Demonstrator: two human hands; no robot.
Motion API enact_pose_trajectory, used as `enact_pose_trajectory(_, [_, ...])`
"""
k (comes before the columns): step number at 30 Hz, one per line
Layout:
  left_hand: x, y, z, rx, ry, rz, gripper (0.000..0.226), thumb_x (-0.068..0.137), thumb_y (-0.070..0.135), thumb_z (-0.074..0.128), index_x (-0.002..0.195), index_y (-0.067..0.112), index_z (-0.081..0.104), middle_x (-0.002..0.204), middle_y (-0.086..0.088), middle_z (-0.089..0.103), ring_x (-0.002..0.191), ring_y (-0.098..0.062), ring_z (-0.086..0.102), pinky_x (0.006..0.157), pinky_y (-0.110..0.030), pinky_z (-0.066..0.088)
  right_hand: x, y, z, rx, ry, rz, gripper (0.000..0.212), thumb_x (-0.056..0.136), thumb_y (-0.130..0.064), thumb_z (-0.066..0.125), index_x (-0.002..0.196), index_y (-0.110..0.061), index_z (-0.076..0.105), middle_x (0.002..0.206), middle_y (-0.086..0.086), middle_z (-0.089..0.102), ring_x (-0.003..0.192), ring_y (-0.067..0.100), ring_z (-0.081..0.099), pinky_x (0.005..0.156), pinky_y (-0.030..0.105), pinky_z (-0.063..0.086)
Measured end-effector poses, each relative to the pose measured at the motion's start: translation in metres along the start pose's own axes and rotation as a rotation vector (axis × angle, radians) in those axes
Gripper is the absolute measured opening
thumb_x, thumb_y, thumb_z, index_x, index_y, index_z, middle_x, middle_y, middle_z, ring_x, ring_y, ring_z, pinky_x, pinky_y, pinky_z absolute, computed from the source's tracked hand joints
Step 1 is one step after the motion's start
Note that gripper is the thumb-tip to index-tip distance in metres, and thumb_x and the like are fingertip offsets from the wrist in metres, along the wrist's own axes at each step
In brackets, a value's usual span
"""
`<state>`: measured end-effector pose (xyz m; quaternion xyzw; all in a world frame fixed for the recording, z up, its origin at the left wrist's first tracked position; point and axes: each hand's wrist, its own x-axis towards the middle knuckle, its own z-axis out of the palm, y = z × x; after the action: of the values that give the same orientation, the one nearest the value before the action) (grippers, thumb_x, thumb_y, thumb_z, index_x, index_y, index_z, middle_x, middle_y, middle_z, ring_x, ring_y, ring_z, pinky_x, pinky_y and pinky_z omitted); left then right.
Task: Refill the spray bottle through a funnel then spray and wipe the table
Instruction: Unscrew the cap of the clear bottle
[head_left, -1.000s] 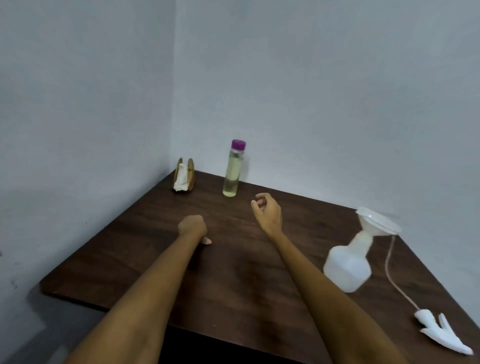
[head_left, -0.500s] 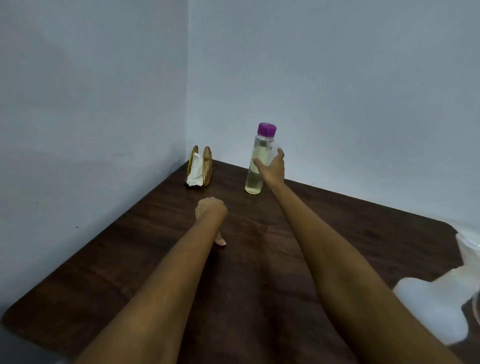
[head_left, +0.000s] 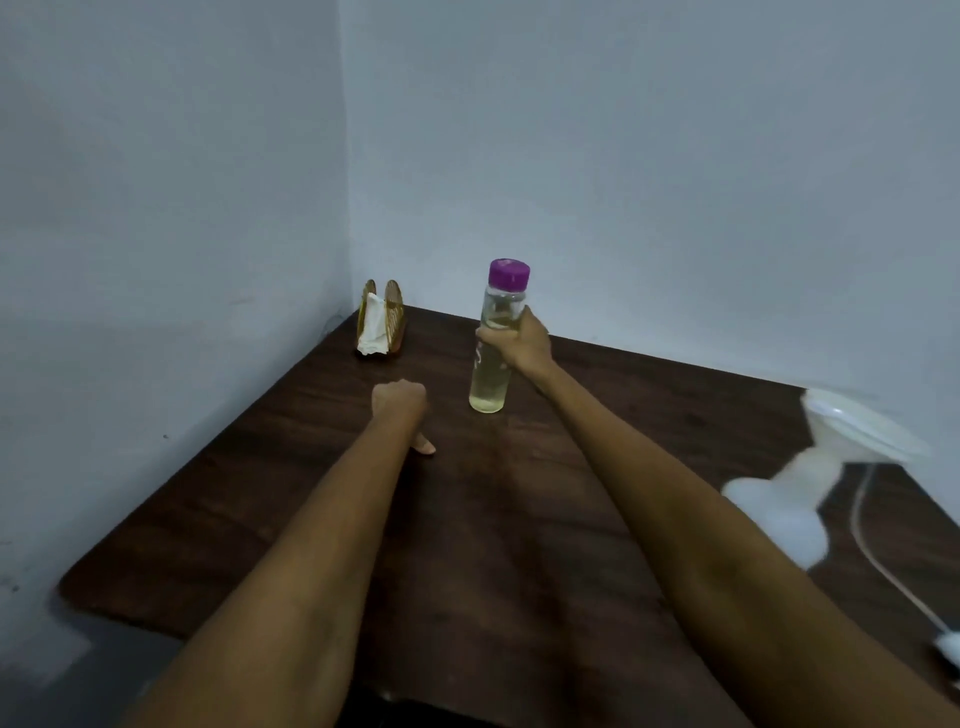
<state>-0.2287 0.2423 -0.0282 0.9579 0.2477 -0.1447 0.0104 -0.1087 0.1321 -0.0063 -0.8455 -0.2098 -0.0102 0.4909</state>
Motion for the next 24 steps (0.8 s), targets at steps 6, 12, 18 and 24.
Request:
enact_pose_trajectory(6, [-0.046, 0.002, 0.021, -0.073, 0.184, 0.030, 0.064, 0.081, 0.035, 0.073, 0.133, 0.011, 0.046, 0.133, -0.009, 0.051, 0.121, -0.024, 0.053, 0.096, -0.033, 0.045, -0.097, 0.003, -0.062, 0.007, -0.013, -0.029, 0.041, 0.075, -0.026, 0.075, 0.110, -0.014, 0.060, 0.101, -0.002, 0.067, 0.091, 0.014, 0.065, 0.081, 0.028, 0.054])
enact_pose_trajectory(12, [-0.105, 0.019, 0.025, -0.480, 0.197, 0.174, 0.081, 0.073, 0.038, 0.079, 0.139, 0.010, 0.043, 0.132, -0.007, 0.055, 0.121, -0.023, 0.054, 0.097, -0.034, 0.045, -0.169, 0.007, -0.093, 0.010, 0.040, -0.004, 0.040, 0.077, -0.025, 0.075, 0.111, -0.013, 0.059, 0.100, -0.003, 0.067, 0.076, 0.010, 0.062, 0.050, 0.002, 0.042])
enact_pose_trajectory(18, [-0.148, 0.074, 0.020, -0.768, 0.292, 0.408, 0.051, 0.067, 0.021, 0.083, 0.113, 0.009, 0.062, 0.107, -0.010, 0.069, 0.101, -0.027, 0.065, 0.085, -0.037, 0.054, -0.202, -0.007, -0.090, -0.042, 0.025, 0.029, 0.052, 0.073, -0.033, 0.077, 0.116, -0.013, 0.057, 0.111, 0.003, 0.068, 0.099, 0.020, 0.066, 0.085, 0.028, 0.053])
enact_pose_trajectory(24, [-0.156, 0.089, 0.029, -0.904, 0.370, 0.299, 0.047, 0.075, 0.014, 0.076, 0.116, 0.005, 0.055, 0.115, -0.015, 0.064, 0.106, -0.030, 0.061, 0.086, -0.037, 0.052, -0.200, -0.012, -0.089, -0.065, -0.003, 0.078, 0.055, 0.074, -0.029, 0.077, 0.121, -0.011, 0.054, 0.119, 0.006, 0.065, 0.111, 0.023, 0.061, 0.088, 0.027, 0.047])
